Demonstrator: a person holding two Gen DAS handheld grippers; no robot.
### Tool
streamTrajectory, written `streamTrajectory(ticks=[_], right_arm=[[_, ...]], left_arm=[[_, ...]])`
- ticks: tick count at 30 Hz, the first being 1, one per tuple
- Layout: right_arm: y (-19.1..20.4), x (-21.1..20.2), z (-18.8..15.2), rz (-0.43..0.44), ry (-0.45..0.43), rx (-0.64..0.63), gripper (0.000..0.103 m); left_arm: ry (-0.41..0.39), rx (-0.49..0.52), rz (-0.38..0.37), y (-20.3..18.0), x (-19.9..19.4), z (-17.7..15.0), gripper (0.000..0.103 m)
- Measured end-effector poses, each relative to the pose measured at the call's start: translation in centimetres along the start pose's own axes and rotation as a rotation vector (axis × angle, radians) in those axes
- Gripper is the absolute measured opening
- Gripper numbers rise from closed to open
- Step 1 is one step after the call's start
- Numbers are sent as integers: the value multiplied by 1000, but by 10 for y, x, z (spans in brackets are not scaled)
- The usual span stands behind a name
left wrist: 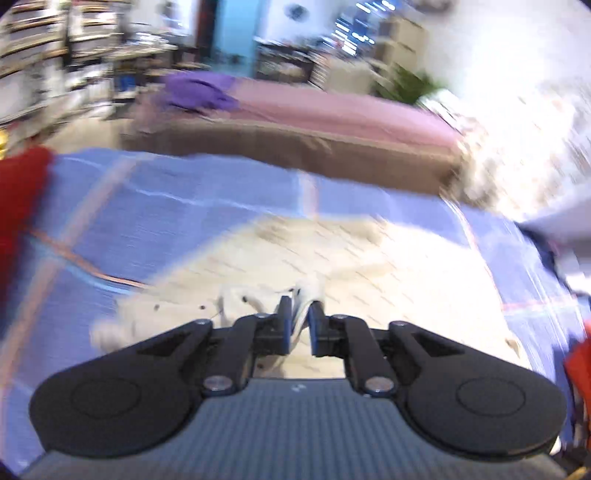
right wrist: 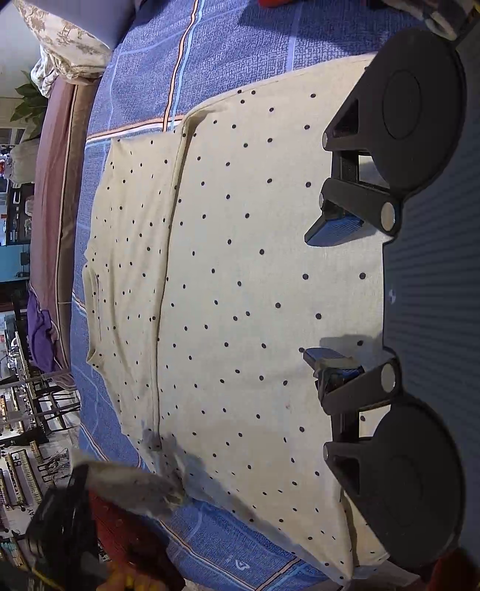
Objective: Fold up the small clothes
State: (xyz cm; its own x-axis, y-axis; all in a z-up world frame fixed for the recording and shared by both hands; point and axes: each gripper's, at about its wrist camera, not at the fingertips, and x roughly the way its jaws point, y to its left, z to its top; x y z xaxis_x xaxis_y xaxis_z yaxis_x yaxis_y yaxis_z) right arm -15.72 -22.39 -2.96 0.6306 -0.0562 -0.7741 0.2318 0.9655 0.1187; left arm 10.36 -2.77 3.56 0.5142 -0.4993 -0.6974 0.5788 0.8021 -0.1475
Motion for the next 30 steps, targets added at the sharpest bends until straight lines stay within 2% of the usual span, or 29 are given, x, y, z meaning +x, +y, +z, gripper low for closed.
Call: streamTrajectory(ticks=[1,3,5,8,11,14,16,19,22,26,27,28,29,30], right_arm=[[-4,-3,0,-11,-4,10,100],[-12,-8,1,-33,-14,29,100],[-20,-9,1,-47,-20,45,100],[-23,-4,4,-50,-24,49,100],[-16,2,19,-3,-56,50,100],[4,12,45,96,-98,33,100],[23,22,67,165,-129,0,97],[59,48,102,244,-153,-70,92],[96,86,127,245,-130,-114,88],[135,135,134,208,-70,-159,64],[141,144,133,196,-60,-170,52],[145,150,130,180,-57,-183,46],[146,153,128,153,-67,-201,30],[146,152,127,127,-81,-208,4]], left_arm=[[39,30,-27,-17,10,-10,29],[77,41,-44,-36,20,-29,52],[110,32,-61,-40,19,-50,56],[139,1,-47,-22,-1,-78,68],[114,-54,27,13,-23,-96,77],[103,-82,144,50,-33,-108,77],[109,-109,195,72,-36,-114,76],[122,-175,192,93,-36,-122,76],[125,-156,199,93,-34,-128,76],[132,-99,216,87,-31,-128,78],[131,-105,211,88,-30,-128,79],[130,-114,203,90,-30,-128,79],[130,-120,197,92,-31,-128,80],[130,-122,191,93,-29,-128,81]])
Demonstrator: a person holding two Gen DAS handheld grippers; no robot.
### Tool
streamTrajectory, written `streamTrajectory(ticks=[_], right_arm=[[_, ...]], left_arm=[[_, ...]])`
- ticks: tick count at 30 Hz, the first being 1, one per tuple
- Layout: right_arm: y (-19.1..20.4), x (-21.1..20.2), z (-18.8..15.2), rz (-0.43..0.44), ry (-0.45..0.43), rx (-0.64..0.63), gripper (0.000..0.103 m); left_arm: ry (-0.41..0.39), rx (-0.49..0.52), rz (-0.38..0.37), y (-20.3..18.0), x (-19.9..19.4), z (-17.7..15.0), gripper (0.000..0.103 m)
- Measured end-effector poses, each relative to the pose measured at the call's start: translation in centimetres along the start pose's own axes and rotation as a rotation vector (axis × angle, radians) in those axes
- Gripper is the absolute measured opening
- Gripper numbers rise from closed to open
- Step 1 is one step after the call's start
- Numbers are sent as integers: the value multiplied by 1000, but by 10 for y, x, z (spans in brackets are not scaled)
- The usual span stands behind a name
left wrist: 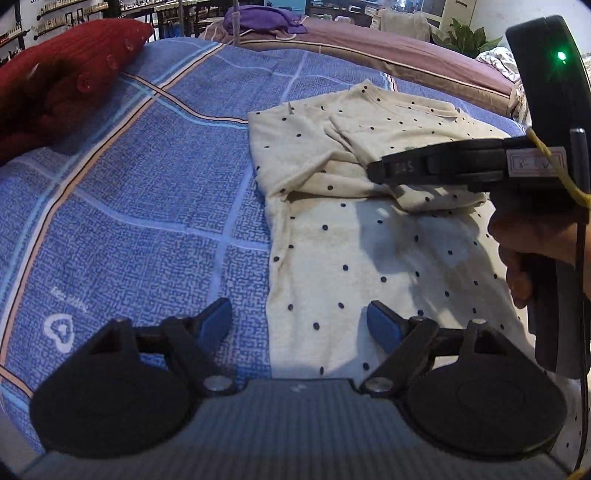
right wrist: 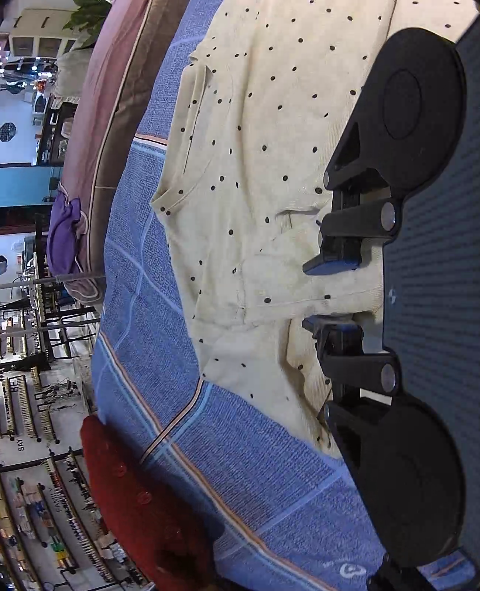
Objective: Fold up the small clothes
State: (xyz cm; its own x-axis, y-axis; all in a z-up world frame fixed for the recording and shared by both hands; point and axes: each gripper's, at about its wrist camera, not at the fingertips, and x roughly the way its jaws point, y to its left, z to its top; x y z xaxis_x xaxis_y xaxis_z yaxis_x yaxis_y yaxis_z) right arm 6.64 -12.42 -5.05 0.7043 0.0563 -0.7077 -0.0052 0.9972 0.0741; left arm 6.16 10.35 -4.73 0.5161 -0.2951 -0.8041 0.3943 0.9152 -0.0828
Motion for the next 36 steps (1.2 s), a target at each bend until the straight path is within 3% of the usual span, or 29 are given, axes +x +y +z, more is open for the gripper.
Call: streamTrajectory(ticks=[3,8,14,17,19,21,23,27,31,32,33,36], right_arm=[[-22,-40,1,7,-120,99,4],[-67,-131,-16,-31,-295,120,5],[-120,-196,-82,-72,-285,164,5],[-129,-198,-112,-22,-233,150,6],[-129,-195,-129,-48,-184,156,9],[-129,-186,-141,-92,-88,185,33],[-132,-179,-150,-186,2,241,33],[-138,-189,-147,-168,-47,312,37],[-114,-185,-120,-160,-117,134,43],[-108,-180,-116,-150,-125,73,49],[-100,-171,-112,-137,-113,25,57],[-80,-135,-107,-173,-14,-94,51]], left_arm=[[-3,-2,-7,2,2,0,81],[0,-10,-14,3,4,1,84],[7,-11,-11,1,6,2,86],[15,-19,-7,0,7,4,86],[22,-21,-4,0,7,4,86],[28,-28,-1,1,6,5,86],[31,-34,1,3,6,6,86],[35,-23,14,2,6,5,87],[40,-9,26,-3,8,5,90],[41,-8,26,-4,8,5,91],[42,-6,27,-4,8,5,92],[43,-6,26,-4,8,5,93]])
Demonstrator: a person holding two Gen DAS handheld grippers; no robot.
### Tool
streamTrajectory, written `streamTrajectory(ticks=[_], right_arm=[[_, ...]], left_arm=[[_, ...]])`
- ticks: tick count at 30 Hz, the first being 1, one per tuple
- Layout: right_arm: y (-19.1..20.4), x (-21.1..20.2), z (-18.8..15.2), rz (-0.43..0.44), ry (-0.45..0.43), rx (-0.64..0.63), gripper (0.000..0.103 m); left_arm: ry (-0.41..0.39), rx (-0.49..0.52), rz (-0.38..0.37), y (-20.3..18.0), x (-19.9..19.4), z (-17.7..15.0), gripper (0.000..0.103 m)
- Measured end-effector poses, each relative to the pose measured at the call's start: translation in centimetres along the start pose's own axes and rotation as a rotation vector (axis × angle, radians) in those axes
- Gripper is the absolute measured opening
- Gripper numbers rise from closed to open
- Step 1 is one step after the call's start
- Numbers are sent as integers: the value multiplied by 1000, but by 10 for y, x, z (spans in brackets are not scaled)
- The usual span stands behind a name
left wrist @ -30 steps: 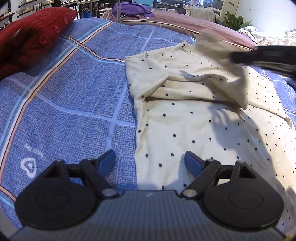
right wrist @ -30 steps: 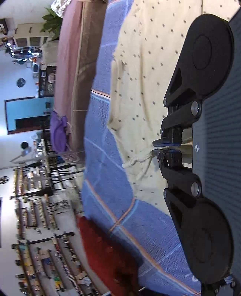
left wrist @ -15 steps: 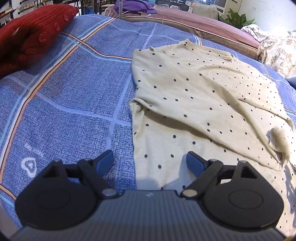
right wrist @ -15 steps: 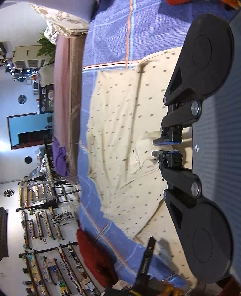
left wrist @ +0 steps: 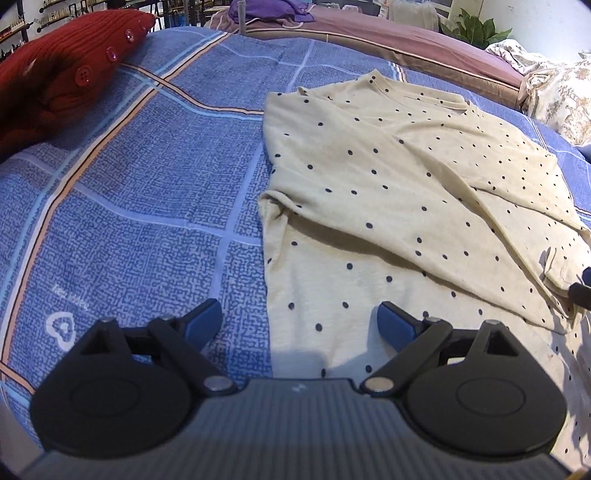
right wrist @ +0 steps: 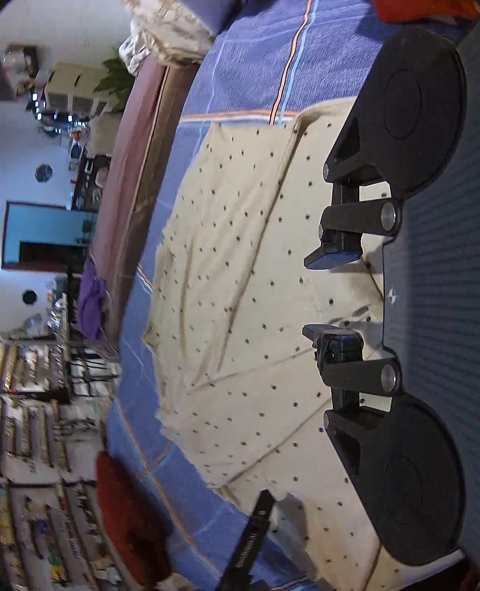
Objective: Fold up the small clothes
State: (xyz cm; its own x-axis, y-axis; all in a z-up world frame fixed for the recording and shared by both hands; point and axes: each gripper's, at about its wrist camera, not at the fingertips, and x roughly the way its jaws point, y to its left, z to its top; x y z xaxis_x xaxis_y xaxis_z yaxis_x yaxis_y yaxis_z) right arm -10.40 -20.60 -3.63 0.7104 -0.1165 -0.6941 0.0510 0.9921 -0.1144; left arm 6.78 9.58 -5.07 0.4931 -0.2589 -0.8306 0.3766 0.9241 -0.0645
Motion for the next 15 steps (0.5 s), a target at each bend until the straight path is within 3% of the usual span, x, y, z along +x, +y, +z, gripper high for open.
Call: streamTrajectory(ticks=[1,2,3,5,9,15], right_arm=[[3,8,-1,-45,15,-24,41],[2,13,-4,-96,33,-34,13],[-4,12,-6,-110,35,-4,8],[-24,-9,-9,-71,-33,142,8],[-52,-50,-26,-129,-92,269,8],[-73,-51,-81,-71,104,421,13]], left_arm=[[0,0,-1,0,0,0,93],[0,2,-3,0,0,0,93],[-1,5,-4,0,0,0,94],[-3,11,-7,0,0,-1,94],[-6,23,-4,-1,1,-2,95],[-13,56,-1,-5,3,-5,101]])
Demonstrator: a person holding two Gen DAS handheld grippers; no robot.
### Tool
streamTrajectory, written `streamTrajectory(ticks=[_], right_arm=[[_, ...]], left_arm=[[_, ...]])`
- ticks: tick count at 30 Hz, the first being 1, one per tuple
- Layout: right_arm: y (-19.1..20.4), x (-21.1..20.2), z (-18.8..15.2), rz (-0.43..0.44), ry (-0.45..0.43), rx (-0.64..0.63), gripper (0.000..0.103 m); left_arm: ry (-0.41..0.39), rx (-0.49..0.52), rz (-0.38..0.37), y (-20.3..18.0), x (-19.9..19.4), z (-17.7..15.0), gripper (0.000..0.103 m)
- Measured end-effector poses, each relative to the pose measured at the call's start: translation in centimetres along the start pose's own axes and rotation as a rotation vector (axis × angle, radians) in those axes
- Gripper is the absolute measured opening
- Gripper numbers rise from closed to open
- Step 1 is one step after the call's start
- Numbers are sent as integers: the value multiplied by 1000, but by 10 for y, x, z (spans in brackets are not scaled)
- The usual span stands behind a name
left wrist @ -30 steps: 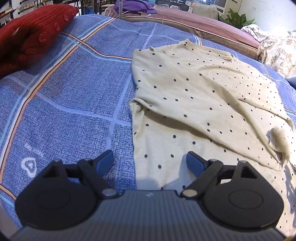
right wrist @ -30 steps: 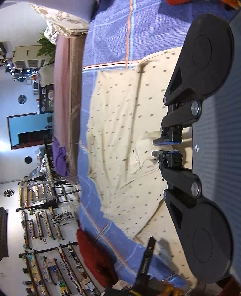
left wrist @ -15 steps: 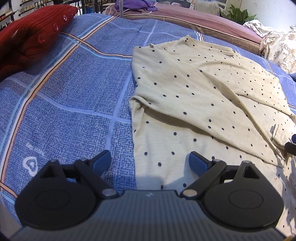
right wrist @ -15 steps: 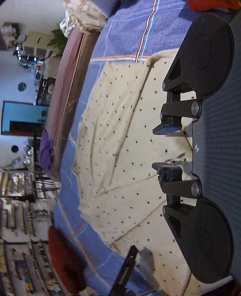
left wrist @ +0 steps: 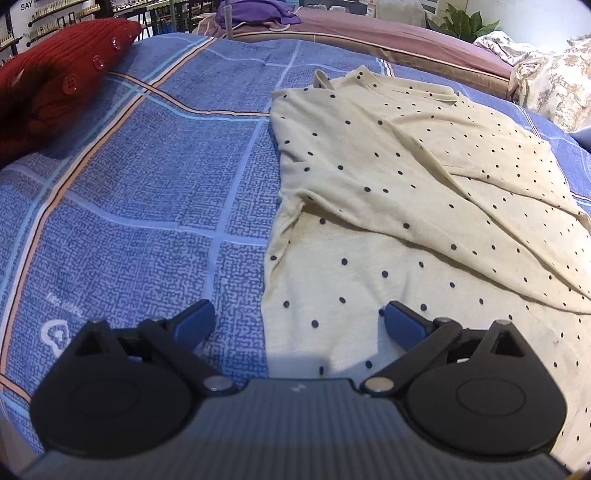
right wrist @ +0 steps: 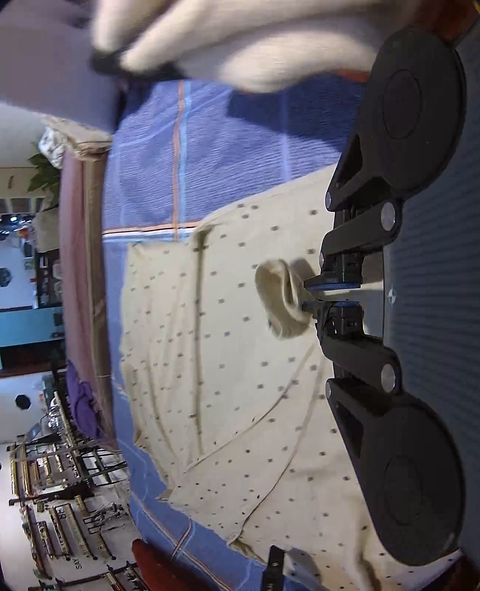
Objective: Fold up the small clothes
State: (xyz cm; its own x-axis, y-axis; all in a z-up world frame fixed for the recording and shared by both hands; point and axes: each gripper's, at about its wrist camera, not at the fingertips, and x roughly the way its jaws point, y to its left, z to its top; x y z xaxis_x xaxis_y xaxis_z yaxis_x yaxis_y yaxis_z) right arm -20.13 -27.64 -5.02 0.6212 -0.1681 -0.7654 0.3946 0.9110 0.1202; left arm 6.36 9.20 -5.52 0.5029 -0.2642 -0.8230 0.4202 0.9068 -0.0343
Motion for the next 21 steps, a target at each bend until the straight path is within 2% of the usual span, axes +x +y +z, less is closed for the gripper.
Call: streamTrajectory(ticks=[4,5,6,9,11,13,16,18,20,21], right_arm=[[3,-8,-9,-20,-25,5,15],[7,-12,-6,-31,-54,-24,26],[11,-16,-2,-31,-79,-53,30],[25,-22,10,39,-124,-131,30],[36,-16,17,149,-96,-133,34],[46,-7,21,256,-66,-73,34],[63,19,30,439,60,68,37],[72,33,32,496,94,150,38],[83,41,34,484,118,153,38],[87,44,34,477,123,150,43]], left_arm=[[2,-1,-5,1,-2,0,101],[2,-3,-6,2,-3,0,101],[0,-4,-6,2,-5,0,99],[-32,19,-26,-3,-17,0,96],[-57,59,-35,-12,-27,-1,94],[-67,95,-42,-20,-33,-1,93],[-58,126,-54,-29,-37,-1,93],[-47,129,-54,-30,-36,-3,93],[-42,126,-53,-28,-36,-4,93],[-40,122,-53,-27,-36,-5,93]])
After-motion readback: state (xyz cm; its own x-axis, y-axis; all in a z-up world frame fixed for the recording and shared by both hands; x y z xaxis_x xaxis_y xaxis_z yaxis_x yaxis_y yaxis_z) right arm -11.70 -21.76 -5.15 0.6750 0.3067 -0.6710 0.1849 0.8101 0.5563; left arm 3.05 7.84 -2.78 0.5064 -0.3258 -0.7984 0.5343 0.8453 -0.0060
